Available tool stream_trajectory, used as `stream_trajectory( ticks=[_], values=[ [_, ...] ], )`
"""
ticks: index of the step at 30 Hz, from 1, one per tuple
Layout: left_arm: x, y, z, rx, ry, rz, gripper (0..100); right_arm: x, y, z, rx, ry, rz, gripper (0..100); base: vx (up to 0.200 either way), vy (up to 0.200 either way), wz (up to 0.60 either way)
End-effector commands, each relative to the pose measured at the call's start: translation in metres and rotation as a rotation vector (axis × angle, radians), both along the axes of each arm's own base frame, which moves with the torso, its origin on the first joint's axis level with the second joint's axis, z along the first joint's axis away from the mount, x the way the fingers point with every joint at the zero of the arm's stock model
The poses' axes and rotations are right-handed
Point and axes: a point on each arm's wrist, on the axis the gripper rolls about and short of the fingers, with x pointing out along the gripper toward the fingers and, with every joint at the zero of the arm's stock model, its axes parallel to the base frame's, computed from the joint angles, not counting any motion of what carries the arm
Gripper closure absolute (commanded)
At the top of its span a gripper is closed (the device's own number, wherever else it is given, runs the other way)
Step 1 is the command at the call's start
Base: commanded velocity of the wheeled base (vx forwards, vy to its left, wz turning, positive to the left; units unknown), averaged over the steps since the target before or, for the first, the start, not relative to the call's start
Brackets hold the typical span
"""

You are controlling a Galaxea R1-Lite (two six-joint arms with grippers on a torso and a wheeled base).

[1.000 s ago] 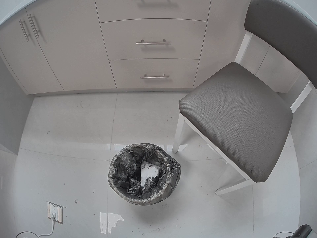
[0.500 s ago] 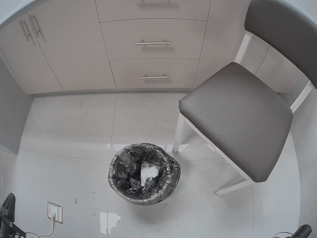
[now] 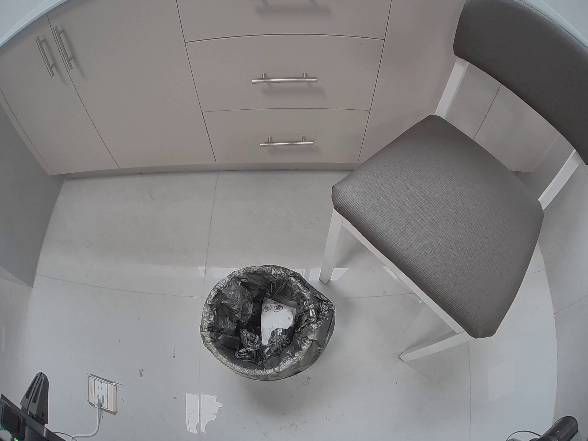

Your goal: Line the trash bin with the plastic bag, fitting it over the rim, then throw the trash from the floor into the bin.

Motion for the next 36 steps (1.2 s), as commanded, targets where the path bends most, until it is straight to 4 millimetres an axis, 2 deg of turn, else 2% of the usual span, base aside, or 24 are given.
stream_trajectory(
  ticks=[1, 7, 8, 9, 14, 18, 21, 22, 23, 25, 36],
  values=[
    [0.000, 0.000, -0.005, 0.000, -0.001, 0.002, 100, 0.001, -0.002, -0.007, 0.077, 0.020, -0.117, 0, 0.000, 0.000, 0.00],
    [0.000, 0.000, -0.005, 0.000, -0.001, 0.003, 100, 0.000, -0.003, -0.008, 0.083, 0.030, -0.215, 0, 0.000, 0.000, 0.00],
    [0.000, 0.000, -0.005, 0.000, -0.001, 0.000, 100, -0.006, -0.001, -0.010, 0.037, 0.027, -0.337, 0, 0.000, 0.000, 0.00],
    [0.000, 0.000, -0.005, 0.000, -0.001, 0.002, 100, -0.006, 0.000, -0.011, 0.014, 0.037, -0.355, 0, 0.000, 0.000, 0.00],
    [0.000, 0.000, -0.005, 0.000, -0.001, 0.002, 100, -0.009, -0.001, -0.007, 0.029, -0.030, -0.330, 0, 0.000, 0.000, 0.00],
    [0.000, 0.000, -0.005, 0.000, -0.001, 0.002, 100, -0.008, 0.000, -0.018, 0.094, 0.001, -0.197, 0, 0.000, 0.000, 0.00],
    [0.000, 0.000, -0.005, 0.000, -0.001, 0.003, 100, -0.002, 0.006, -0.029, 0.180, 0.070, 0.129, 0, 0.000, 0.000, 0.00],
    [0.000, 0.000, -0.005, 0.000, -0.001, 0.003, 100, -0.002, 0.006, -0.029, 0.180, 0.070, 0.129, 0, 0.000, 0.000, 0.00],
    [0.000, 0.000, -0.005, 0.000, -0.001, 0.003, 100, 0.001, 0.010, -0.048, 0.218, 0.270, 0.300, 0, 0.000, 0.000, 0.00],
    [0.000, 0.000, -0.005, 0.000, -0.001, 0.002, 100, 0.000, 0.011, -0.052, 0.193, 0.344, 0.325, 0, 0.000, 0.000, 0.00],
    [0.000, 0.000, -0.005, 0.000, -0.001, 0.002, 100, 0.001, 0.011, -0.052, 0.199, 0.311, 0.335, 0, 0.000, 0.000, 0.00]
  ],
)
